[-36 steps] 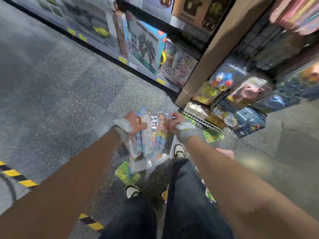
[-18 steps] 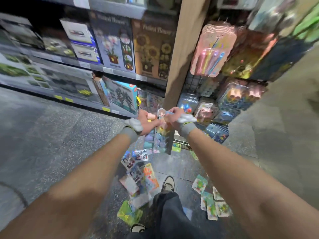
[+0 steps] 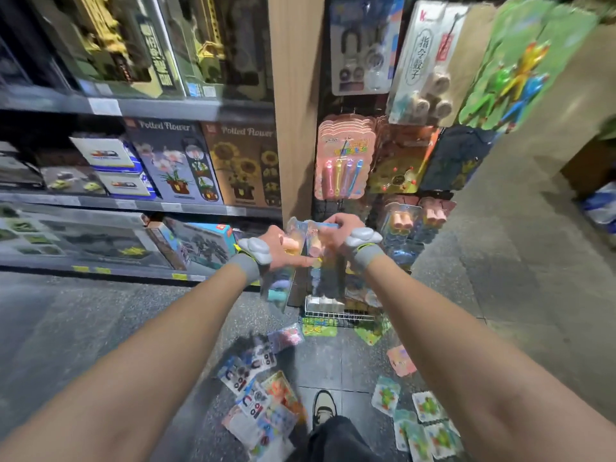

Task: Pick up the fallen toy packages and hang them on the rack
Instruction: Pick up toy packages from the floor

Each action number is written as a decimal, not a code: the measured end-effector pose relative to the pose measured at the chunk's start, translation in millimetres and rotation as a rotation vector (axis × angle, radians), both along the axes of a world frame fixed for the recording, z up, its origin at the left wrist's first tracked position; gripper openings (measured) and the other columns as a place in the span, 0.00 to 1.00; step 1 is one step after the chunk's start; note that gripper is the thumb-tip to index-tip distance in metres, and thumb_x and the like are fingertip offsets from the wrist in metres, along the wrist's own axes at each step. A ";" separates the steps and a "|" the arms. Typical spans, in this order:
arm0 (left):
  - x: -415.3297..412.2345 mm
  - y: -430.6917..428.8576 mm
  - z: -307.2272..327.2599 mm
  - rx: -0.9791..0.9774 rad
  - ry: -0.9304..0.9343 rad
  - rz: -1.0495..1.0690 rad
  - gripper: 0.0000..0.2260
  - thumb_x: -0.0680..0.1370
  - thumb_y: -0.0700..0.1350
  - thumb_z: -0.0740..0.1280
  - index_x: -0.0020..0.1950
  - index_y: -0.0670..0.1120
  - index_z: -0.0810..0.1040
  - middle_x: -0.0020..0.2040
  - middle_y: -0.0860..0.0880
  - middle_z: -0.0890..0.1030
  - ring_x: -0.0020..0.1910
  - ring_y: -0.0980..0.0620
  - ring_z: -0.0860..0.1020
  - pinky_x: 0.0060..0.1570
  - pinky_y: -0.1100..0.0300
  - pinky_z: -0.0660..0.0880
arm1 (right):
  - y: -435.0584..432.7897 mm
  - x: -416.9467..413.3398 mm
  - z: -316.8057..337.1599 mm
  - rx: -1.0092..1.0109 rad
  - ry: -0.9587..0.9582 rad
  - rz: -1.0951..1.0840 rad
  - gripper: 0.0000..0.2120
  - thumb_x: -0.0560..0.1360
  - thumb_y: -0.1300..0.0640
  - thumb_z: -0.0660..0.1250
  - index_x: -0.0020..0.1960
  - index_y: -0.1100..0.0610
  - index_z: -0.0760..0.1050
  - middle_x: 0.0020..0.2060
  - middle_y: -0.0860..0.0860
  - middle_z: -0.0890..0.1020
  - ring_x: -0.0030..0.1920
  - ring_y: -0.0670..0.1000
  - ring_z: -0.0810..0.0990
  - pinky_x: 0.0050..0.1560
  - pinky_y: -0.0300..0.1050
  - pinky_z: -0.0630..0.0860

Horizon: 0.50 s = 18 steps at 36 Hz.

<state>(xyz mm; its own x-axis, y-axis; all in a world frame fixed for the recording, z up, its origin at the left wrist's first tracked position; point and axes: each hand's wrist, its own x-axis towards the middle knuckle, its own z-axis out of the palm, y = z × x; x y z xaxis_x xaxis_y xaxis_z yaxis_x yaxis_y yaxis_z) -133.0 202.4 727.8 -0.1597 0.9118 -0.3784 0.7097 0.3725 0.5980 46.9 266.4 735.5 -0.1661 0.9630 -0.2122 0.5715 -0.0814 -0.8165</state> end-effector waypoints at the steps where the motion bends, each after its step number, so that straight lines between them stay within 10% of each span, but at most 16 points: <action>1: 1.3 5.2 6.3 -0.020 0.031 -0.013 0.58 0.44 0.78 0.72 0.62 0.41 0.70 0.45 0.51 0.77 0.43 0.51 0.76 0.43 0.55 0.75 | 7.5 5.0 2.8 0.010 -0.008 -0.007 0.07 0.67 0.48 0.71 0.36 0.51 0.78 0.36 0.51 0.83 0.39 0.57 0.84 0.40 0.51 0.82; 8: 10.2 32.5 17.9 -0.048 0.140 -0.054 0.54 0.58 0.72 0.74 0.70 0.42 0.58 0.57 0.47 0.75 0.53 0.46 0.75 0.57 0.49 0.74 | 40.9 35.9 3.6 0.043 -0.054 -0.021 0.05 0.71 0.51 0.71 0.43 0.52 0.79 0.42 0.51 0.83 0.44 0.56 0.83 0.47 0.52 0.82; 18: 25.1 61.4 5.3 -0.087 0.145 -0.114 0.49 0.59 0.70 0.76 0.67 0.44 0.62 0.53 0.49 0.75 0.51 0.50 0.76 0.50 0.54 0.74 | 81.6 80.0 -24.2 0.065 -0.190 0.040 0.10 0.78 0.59 0.65 0.58 0.54 0.78 0.54 0.51 0.81 0.55 0.54 0.79 0.57 0.49 0.76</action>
